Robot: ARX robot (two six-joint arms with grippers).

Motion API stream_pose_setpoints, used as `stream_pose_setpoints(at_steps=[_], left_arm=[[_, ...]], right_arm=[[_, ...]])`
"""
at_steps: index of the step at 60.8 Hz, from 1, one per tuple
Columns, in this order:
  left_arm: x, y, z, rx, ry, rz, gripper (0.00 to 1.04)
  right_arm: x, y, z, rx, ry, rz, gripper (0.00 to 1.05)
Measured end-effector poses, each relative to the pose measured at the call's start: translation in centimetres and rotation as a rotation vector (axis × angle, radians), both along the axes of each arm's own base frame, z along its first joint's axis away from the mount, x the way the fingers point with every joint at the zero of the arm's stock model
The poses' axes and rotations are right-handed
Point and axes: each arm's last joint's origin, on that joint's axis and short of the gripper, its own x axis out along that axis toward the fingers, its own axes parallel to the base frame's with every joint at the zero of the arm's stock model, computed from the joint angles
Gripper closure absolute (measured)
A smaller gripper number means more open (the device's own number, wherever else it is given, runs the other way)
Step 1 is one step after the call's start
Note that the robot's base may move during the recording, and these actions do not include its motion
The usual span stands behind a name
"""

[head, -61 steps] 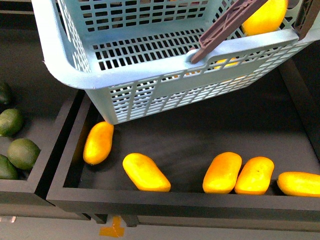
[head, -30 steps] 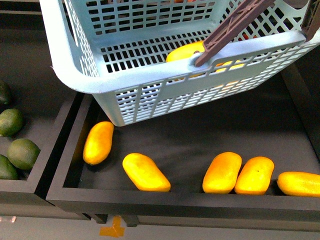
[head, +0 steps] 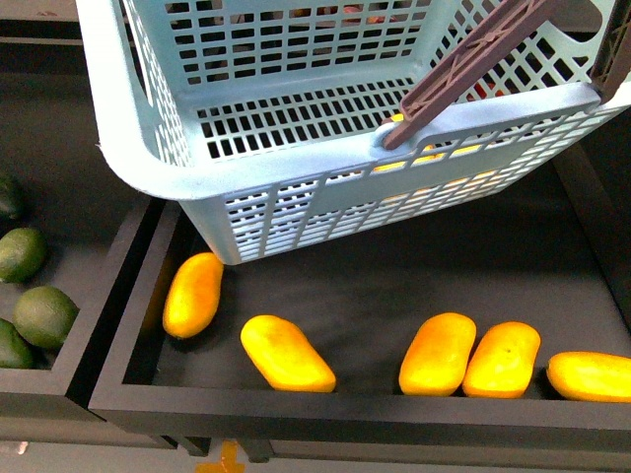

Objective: Pick lemon and mango into basket

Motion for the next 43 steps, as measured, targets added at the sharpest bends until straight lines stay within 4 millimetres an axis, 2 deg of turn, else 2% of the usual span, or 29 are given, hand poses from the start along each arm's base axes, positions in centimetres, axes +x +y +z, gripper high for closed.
stream_pose_setpoints(at_steps=[43], left_arm=[[0.0,0.0,0.0,0.001,0.0,0.001,1.0]], right_arm=[[-5.8,0.0,-3.3,0.0,-0.014,0.002,1.03]])
